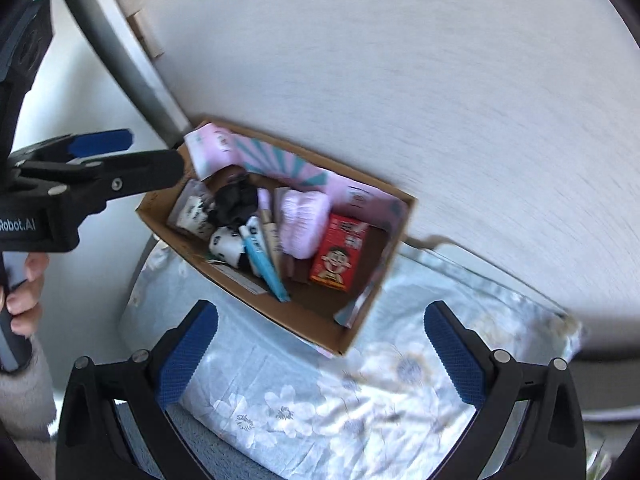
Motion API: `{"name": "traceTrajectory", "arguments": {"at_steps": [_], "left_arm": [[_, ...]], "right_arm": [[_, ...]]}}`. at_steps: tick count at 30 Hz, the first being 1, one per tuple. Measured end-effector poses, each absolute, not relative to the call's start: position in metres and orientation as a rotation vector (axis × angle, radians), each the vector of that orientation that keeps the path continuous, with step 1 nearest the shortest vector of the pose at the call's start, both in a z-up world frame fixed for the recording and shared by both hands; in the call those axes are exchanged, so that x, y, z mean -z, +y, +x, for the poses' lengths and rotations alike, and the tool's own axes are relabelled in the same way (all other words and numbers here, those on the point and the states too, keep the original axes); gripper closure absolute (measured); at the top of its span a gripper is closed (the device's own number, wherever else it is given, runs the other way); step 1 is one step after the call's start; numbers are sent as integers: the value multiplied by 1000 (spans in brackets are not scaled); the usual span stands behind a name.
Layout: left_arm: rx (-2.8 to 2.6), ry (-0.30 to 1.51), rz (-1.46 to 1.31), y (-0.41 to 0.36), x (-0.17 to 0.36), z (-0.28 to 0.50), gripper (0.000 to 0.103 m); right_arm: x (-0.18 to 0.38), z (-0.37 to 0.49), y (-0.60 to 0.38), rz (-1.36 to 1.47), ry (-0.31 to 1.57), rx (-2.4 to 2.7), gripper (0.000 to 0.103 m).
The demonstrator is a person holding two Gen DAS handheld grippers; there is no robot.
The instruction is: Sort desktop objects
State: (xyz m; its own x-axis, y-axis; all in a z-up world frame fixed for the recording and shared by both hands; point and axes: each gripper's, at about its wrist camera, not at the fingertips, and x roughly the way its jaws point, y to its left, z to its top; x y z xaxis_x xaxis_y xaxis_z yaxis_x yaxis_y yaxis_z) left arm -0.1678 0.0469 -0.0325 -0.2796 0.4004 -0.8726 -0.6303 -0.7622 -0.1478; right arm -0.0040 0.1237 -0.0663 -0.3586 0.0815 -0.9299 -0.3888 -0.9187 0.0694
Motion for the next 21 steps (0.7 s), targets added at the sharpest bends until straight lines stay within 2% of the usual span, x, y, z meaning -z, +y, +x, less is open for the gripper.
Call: {"name": "traceTrajectory", "arguments": {"at_steps": [11, 21], "left_arm": [[-2139, 329, -1289, 55, 15, -123, 0], [-2221, 398, -1211, 64, 9, -93, 0]], "right_arm": [[33, 51, 126, -1314, 551, -2219, 0], [20, 76, 117, -1178, 569, -2141, 0]]}}
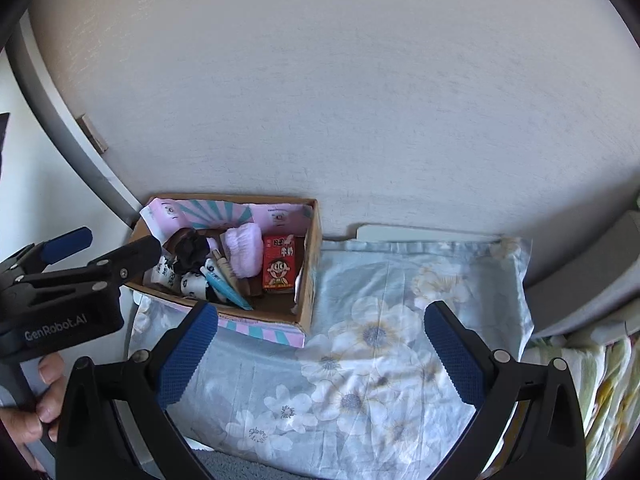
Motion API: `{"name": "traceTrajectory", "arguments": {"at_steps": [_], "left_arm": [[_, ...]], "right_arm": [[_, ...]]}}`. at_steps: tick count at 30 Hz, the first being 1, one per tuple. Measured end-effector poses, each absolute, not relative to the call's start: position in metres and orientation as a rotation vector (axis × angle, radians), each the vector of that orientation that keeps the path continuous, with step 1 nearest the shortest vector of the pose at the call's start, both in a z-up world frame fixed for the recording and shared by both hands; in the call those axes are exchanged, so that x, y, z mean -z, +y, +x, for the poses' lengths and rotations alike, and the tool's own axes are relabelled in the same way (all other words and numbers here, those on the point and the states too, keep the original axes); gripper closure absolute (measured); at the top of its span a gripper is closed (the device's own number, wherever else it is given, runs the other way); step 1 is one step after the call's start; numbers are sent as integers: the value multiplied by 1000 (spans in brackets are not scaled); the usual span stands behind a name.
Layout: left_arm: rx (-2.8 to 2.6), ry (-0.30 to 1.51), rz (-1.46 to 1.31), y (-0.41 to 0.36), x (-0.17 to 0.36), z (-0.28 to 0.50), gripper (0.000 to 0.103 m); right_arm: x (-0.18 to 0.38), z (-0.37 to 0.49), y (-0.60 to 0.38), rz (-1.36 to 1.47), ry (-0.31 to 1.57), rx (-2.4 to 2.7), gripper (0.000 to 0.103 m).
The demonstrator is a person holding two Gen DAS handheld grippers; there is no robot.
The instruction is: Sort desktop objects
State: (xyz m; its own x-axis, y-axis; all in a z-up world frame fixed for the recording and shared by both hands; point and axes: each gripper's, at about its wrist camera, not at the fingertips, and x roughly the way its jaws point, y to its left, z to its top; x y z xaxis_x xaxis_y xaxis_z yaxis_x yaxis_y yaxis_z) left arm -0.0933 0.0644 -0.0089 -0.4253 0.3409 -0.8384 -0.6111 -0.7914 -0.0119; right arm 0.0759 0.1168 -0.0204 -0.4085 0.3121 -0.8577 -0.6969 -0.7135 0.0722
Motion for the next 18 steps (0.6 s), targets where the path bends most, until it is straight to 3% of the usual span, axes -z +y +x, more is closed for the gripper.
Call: {"name": "traceTrajectory", "arguments": {"at_steps": [18], "left_arm": [[-2323, 440, -1144, 54, 22, -69, 0]], "right_arm": [[53, 102, 116, -1131, 515, -1961, 0]]}}
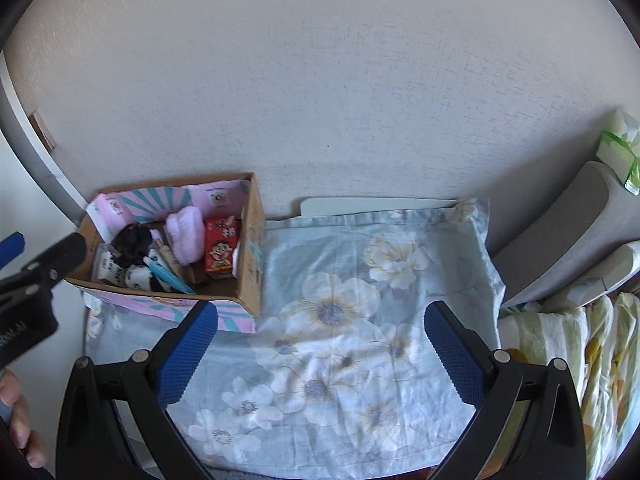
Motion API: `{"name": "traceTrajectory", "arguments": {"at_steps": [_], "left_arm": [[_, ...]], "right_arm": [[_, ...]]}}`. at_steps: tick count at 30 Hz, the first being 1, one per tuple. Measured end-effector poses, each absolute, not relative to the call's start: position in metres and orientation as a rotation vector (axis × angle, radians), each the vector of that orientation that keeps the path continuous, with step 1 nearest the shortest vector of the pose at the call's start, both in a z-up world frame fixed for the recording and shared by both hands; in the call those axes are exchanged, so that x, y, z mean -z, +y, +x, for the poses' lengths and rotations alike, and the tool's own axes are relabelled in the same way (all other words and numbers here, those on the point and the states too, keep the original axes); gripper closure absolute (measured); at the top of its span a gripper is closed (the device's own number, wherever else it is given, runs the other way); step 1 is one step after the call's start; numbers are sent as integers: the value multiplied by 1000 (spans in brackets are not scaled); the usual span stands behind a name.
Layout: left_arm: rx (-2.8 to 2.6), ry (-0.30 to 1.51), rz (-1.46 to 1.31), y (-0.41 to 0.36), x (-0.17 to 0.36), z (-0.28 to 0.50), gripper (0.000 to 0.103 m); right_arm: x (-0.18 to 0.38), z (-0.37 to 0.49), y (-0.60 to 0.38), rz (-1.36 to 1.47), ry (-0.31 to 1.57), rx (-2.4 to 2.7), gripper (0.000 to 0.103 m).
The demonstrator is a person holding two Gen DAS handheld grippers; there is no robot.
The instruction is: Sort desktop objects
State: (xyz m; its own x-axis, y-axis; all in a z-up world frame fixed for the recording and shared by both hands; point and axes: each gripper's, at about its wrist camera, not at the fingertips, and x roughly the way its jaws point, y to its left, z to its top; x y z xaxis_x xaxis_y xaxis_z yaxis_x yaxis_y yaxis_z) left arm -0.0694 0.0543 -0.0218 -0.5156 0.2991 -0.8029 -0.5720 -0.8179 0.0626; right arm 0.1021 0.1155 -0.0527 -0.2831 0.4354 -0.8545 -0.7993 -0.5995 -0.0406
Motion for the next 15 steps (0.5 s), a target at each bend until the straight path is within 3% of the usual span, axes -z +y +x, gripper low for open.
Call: {"name": "traceTrajectory", "arguments": {"at_steps": [15], "left_arm": [[-2337, 435, -1154, 59, 27, -72, 0]], "right_arm": [[51, 97, 118, -1121, 466, -1978, 0]]}}
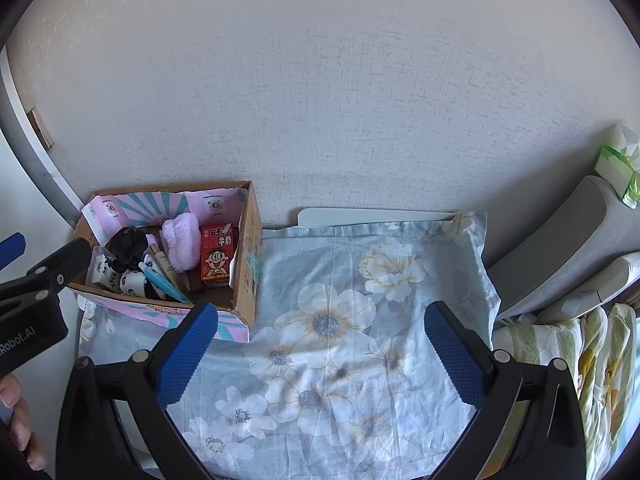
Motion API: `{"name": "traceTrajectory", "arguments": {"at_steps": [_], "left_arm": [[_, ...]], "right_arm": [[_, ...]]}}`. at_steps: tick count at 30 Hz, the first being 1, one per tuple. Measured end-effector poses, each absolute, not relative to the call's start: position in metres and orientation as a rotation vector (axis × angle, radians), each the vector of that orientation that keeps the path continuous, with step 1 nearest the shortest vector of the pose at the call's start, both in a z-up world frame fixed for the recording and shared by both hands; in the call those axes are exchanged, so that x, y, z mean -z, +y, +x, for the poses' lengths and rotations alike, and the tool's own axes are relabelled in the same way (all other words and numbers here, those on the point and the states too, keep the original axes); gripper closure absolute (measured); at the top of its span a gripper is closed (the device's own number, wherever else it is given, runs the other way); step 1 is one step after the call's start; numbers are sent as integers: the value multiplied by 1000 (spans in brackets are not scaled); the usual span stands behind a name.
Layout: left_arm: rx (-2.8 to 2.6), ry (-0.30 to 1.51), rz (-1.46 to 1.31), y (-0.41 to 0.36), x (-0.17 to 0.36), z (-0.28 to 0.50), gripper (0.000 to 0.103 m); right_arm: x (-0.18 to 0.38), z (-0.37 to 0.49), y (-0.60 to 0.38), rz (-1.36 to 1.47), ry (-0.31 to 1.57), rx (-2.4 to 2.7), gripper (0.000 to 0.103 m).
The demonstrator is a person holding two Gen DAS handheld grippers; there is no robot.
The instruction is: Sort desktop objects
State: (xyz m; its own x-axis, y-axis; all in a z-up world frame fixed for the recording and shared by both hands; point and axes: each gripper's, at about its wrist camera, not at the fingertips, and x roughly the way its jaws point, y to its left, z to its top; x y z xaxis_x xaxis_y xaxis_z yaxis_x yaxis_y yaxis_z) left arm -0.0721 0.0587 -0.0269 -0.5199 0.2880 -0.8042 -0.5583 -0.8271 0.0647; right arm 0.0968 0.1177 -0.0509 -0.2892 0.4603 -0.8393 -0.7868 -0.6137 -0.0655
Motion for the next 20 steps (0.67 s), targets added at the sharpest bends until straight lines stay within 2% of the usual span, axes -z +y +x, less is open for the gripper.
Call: {"name": "traceTrajectory", "arguments": {"at_steps": [20], "left_arm": [[-2360, 446, -1140, 59, 27, -70, 0]], "right_arm": [[57, 95, 120, -1132, 474, -1988, 0]]}}
